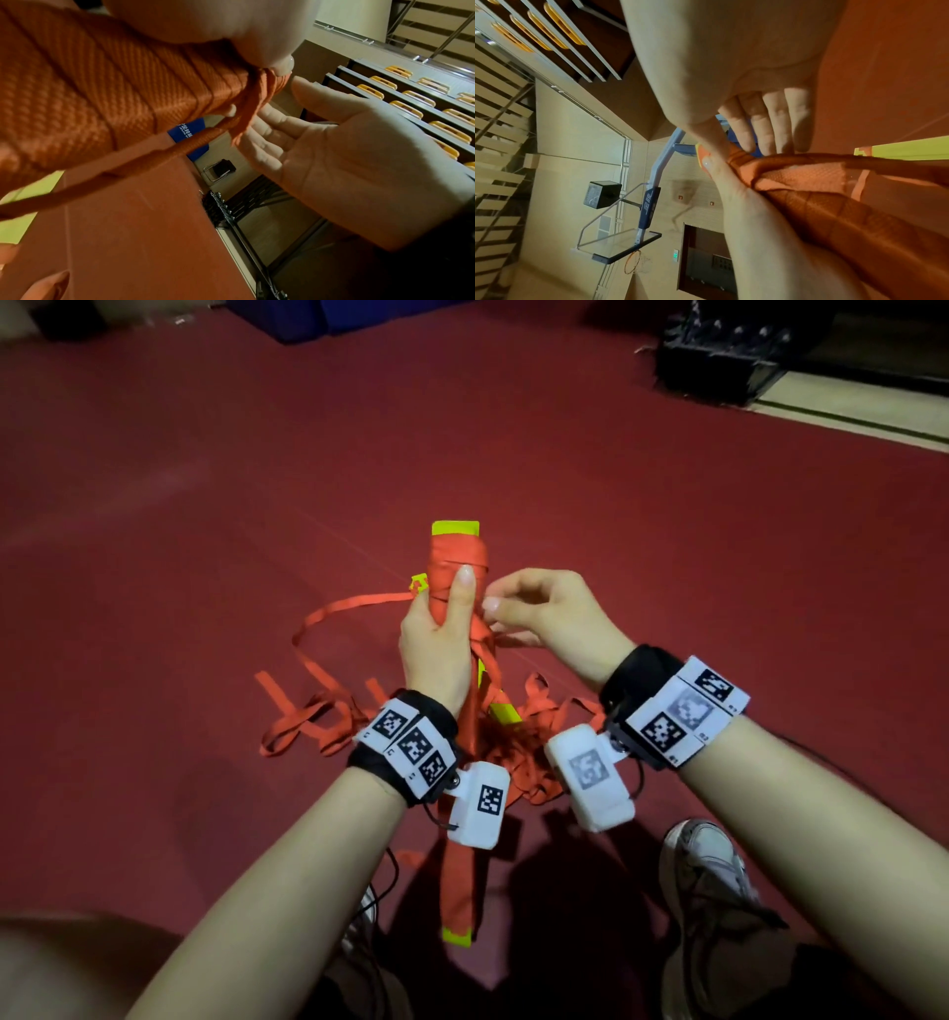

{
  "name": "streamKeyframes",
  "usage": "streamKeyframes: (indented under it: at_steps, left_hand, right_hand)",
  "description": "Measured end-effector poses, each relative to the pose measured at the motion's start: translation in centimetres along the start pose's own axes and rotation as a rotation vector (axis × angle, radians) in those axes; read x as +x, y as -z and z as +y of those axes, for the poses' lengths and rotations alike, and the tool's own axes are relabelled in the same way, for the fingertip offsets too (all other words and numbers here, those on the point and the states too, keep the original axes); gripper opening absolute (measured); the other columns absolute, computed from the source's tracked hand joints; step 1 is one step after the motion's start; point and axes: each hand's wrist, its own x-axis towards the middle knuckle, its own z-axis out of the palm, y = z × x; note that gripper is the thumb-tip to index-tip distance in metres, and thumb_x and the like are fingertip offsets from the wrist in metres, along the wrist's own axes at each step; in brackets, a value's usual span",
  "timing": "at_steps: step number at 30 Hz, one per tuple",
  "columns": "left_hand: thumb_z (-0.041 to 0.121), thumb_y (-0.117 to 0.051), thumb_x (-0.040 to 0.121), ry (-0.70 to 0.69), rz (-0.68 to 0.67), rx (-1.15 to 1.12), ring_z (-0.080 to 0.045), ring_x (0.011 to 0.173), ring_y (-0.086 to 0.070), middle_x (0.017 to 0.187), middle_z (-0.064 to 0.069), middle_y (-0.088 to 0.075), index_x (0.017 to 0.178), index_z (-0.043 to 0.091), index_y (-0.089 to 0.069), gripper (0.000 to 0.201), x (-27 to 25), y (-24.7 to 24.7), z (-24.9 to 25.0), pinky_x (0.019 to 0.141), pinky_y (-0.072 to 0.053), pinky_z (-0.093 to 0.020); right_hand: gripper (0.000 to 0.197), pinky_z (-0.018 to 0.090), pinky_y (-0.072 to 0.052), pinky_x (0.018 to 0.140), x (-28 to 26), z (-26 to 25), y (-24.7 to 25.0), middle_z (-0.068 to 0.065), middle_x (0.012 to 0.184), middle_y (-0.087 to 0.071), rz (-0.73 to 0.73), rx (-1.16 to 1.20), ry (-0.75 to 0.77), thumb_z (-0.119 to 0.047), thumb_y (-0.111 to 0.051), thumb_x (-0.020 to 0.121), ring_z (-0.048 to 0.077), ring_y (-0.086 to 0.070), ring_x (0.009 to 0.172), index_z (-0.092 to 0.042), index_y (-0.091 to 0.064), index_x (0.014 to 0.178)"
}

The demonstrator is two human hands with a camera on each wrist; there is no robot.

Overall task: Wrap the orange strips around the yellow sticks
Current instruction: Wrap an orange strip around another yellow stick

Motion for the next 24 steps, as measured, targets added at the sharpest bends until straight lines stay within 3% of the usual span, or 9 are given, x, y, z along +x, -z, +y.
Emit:
streamKeyframes:
  at_steps: [3,5,9,12,14,16,19,22,24]
  left_hand:
    - [0.079,-0.05,0.076,-0.035,0.001,0.059,-0.005,0.068,-0.057,0.068,0.014,-0.064,0.079,0.028,-0.064,0.053,-0.2,0.2,-0.3,0.08,-0.052,-0.041]
    - [0.079,-0.048,0.076,-0.059,-0.007,0.09,-0.008,0.07,-0.058,0.073,0.011,-0.065,0.083,0.028,-0.065,0.054,-0.4,0.3,-0.4,0.08,-0.052,-0.04]
    - [0.08,-0.049,0.076,-0.05,-0.025,0.115,-0.022,0.083,-0.067,0.081,0.005,-0.07,0.086,0.027,-0.066,0.057,-0.3,0.6,-0.8,0.086,-0.054,-0.045]
    - [0.08,-0.049,0.076,-0.043,-0.039,0.126,-0.023,0.087,-0.067,0.085,0.002,-0.071,0.088,0.024,-0.066,0.059,-0.3,0.5,-0.9,0.088,-0.053,-0.045]
    - [0.08,-0.048,0.075,-0.051,-0.046,0.139,-0.022,0.087,-0.066,0.087,0.001,-0.071,0.087,0.025,-0.065,0.059,-0.5,0.3,-0.7,0.086,-0.052,-0.042]
    - [0.081,-0.046,0.075,-0.05,-0.051,0.143,-0.02,0.084,-0.065,0.083,0.003,-0.069,0.085,0.026,-0.064,0.059,-0.7,0.2,-0.6,0.081,-0.049,-0.038]
    - [0.08,-0.047,0.076,-0.036,-0.034,0.104,-0.016,0.079,-0.063,0.079,0.007,-0.067,0.083,0.025,-0.064,0.058,-0.4,0.1,-0.6,0.081,-0.05,-0.038]
    - [0.075,-0.056,0.078,0.014,-0.061,-0.08,-0.014,0.071,-0.058,0.073,0.009,-0.063,0.075,0.026,-0.066,0.05,-0.4,-0.1,-0.3,0.076,-0.05,-0.038]
    - [0.076,-0.068,0.073,0.101,-0.135,-0.299,-0.024,0.067,-0.051,0.07,-0.011,-0.054,0.071,0.018,-0.062,0.059,-0.4,-0.2,0.0,0.067,-0.044,-0.04]
  right_hand:
    - [0.013,0.04,-0.054,0.077,0.3,1.0,-0.3,0.01,0.076,-0.062,0.013,-0.097,0.023,-0.006,-0.076,0.087,0.019,-0.059,0.073,-0.005,-0.067,0.096]
    - [0.013,0.033,-0.047,0.071,0.5,1.6,-0.3,0.004,0.067,-0.062,0.004,-0.145,0.009,-0.008,-0.078,0.085,0.012,-0.056,0.063,-0.009,-0.066,0.09]
    - [0.014,0.016,-0.043,0.054,0.2,1.3,0.0,0.003,0.062,-0.059,-0.059,-0.131,-0.053,-0.01,-0.074,0.089,0.001,-0.05,0.048,0.003,-0.069,0.092]
    - [0.023,0.014,-0.037,0.044,0.1,0.9,0.7,-0.006,0.047,-0.057,-0.119,-0.243,-0.076,-0.015,-0.068,0.096,0.0,-0.045,0.038,0.002,-0.067,0.079]
    - [0.032,0.025,-0.044,0.051,0.3,0.7,1.0,0.0,0.054,-0.064,-0.144,-0.405,-0.044,-0.025,-0.064,0.099,0.003,-0.05,0.043,-0.006,-0.064,0.073]
    - [0.03,0.033,-0.049,0.064,0.6,0.7,1.1,0.004,0.063,-0.069,-0.122,-0.54,-0.009,-0.031,-0.061,0.1,0.014,-0.059,0.056,-0.009,-0.065,0.079]
    - [0.028,0.029,-0.039,0.06,0.7,0.9,0.9,-0.004,0.059,-0.058,-0.09,-0.559,0.006,-0.032,-0.061,0.099,0.009,-0.05,0.053,-0.01,-0.063,0.083]
    - [0.037,0.027,-0.03,0.054,0.5,1.3,1.1,-0.012,0.046,-0.04,-0.146,-0.404,0.04,-0.032,-0.066,0.097,0.005,-0.032,0.042,-0.015,-0.059,0.064]
    - [0.039,0.028,-0.025,0.054,0.2,1.6,1.2,-0.009,0.045,-0.033,-0.189,-0.318,0.076,-0.031,-0.07,0.094,0.01,-0.026,0.045,-0.011,-0.064,0.062]
